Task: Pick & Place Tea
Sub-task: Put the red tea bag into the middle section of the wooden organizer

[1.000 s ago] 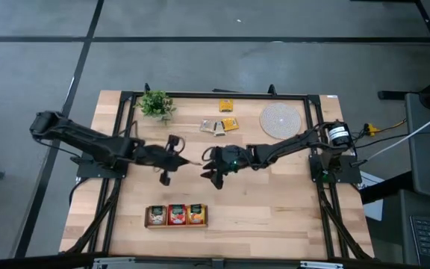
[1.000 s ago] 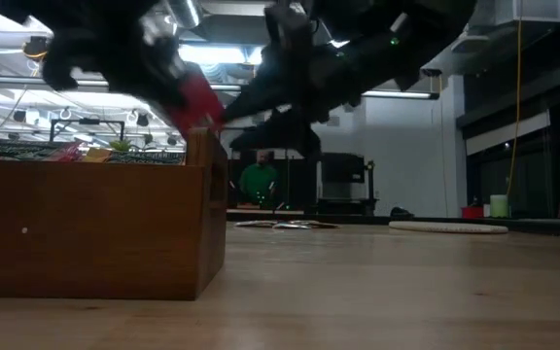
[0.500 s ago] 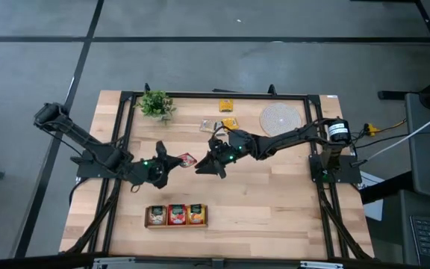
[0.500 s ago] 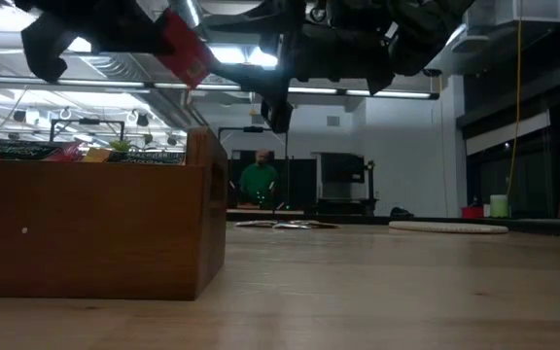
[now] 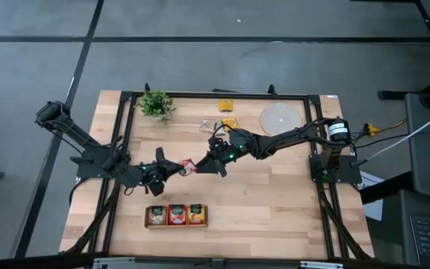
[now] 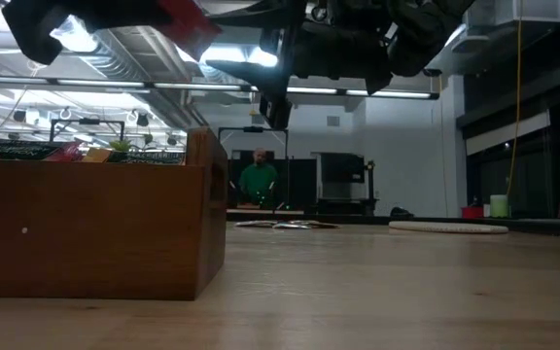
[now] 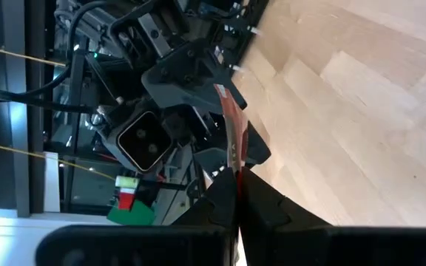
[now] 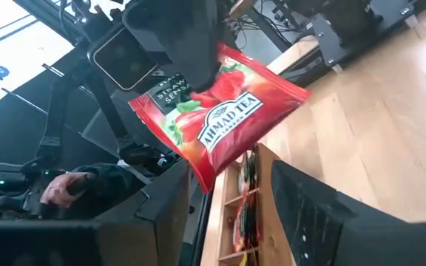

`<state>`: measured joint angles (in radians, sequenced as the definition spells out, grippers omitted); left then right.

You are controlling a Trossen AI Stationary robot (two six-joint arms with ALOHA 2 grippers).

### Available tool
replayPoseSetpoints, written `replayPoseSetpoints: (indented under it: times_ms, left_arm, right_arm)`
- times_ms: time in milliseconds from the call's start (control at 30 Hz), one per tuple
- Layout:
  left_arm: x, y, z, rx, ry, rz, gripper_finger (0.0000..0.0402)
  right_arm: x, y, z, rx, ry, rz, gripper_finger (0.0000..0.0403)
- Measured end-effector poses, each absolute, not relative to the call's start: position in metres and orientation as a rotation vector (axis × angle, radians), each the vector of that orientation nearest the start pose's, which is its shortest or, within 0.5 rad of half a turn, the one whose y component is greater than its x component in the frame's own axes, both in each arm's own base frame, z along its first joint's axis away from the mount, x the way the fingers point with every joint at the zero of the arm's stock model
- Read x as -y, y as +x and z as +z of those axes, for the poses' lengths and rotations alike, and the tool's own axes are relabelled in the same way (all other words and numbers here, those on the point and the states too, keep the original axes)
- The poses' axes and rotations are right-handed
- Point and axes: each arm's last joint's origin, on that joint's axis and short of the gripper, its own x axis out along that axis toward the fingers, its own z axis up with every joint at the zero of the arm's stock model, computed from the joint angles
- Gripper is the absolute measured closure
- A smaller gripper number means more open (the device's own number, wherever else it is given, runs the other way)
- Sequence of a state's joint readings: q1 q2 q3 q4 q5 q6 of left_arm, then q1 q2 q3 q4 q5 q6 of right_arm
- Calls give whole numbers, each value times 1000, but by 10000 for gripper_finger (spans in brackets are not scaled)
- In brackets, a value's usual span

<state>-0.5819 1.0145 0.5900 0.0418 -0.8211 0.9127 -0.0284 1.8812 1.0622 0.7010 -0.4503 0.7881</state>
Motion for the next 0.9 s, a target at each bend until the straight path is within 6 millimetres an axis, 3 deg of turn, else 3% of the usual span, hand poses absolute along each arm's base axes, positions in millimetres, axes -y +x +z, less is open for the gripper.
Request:
replayPoseSetpoints:
  times_ms: [333,667,900]
  left_arm:
    - [99,188,249,-366,1163,43,398]
    - [102,196,248,-362,1301,82,398]
    - [100,200,246,-379,1292,103,391]
  right_arm:
    - [-2,405,214,-216,799,434,220]
    - [-2,405,215,-217,817,454,302]
    - [-1,405,214,-224,799,445,350]
